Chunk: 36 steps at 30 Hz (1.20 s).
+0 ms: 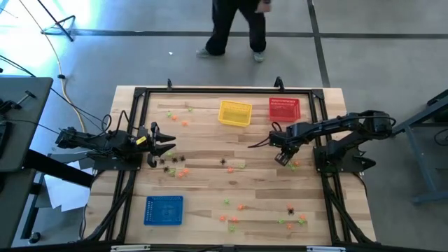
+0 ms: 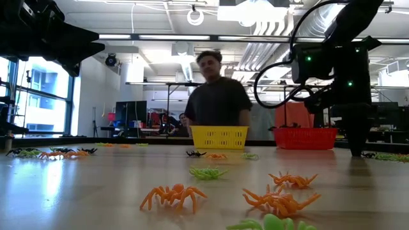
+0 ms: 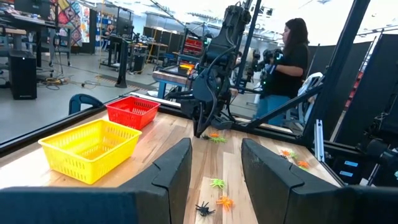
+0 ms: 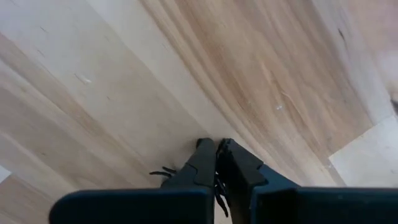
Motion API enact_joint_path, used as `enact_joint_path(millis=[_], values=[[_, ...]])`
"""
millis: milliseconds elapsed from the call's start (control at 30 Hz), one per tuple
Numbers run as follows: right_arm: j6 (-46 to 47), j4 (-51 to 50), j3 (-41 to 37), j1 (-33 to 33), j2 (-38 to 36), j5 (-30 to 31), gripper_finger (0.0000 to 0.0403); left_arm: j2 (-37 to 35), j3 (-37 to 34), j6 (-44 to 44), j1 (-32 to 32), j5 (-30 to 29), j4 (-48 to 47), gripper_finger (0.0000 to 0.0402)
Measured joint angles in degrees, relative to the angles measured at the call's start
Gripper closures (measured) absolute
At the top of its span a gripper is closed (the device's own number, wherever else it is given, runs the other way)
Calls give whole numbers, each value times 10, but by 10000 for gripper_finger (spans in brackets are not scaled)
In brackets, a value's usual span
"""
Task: Sort Halloween decoration
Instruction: Put the black spider toy into the red bin
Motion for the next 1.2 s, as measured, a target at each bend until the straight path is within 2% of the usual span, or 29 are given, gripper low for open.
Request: enact_joint_path(millis=[333,733,967,1200], values=[[5,-80,61,-1,-29,46,400,0,0,0,0,0,0,273],[13,-176,171,0,-108,117,400,0,0,0,0,0,0,273],[13,-189,230,0,-137,148,400,0,0,0,0,0,0,273],[-11,-182,236,-26,-138,232,399,0,0,0,0,0,0,273]])
